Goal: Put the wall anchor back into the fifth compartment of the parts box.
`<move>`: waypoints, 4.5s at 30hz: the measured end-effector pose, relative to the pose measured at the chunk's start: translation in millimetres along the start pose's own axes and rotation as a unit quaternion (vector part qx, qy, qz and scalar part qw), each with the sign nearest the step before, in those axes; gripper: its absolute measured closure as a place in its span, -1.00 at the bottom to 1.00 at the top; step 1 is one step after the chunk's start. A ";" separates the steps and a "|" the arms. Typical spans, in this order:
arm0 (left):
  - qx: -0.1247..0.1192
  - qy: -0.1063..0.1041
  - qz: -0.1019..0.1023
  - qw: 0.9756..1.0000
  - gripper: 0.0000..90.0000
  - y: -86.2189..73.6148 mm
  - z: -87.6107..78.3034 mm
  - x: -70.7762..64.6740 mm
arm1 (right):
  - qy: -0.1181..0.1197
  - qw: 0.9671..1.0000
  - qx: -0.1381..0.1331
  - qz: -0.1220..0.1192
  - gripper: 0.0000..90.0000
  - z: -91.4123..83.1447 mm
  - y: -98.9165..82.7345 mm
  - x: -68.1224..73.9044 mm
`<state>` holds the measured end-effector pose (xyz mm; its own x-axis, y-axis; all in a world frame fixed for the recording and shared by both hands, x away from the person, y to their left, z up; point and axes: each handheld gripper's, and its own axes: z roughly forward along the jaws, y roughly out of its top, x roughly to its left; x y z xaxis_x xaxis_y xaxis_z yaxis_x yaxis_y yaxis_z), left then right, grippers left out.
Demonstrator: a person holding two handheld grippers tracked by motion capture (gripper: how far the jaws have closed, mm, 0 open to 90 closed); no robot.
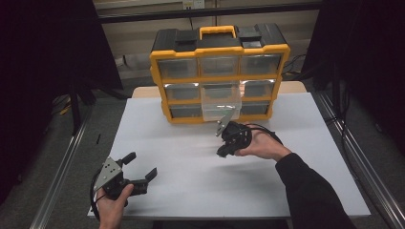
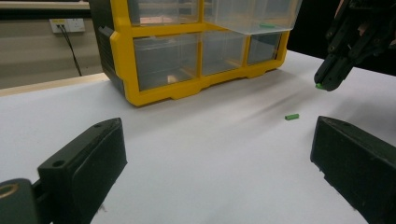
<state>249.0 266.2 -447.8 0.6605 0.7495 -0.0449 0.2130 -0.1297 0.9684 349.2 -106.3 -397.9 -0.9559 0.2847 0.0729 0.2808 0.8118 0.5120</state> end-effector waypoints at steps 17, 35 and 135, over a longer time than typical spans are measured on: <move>0.000 0.000 -0.003 1.000 -0.93 0.2 -0.5 0.2 | -0.008 0.998 -0.061 -0.023 0.88 -28.4 18.9 5.2; -0.003 0.003 -0.006 1.000 -0.93 0.1 -0.6 0.3 | -0.021 0.993 -0.115 -0.030 0.88 -63.1 30.8 5.3; -0.009 -0.002 -0.010 1.000 -0.92 -0.5 0.7 2.3 | -0.108 0.987 0.048 0.108 0.88 -69.0 74.7 -99.5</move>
<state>250.8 267.5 -448.5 0.6589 0.7495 -0.0642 0.2127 -0.1038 0.9716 459.2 -109.2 -307.9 -0.8346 0.5506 -0.0183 0.4931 0.7614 0.4209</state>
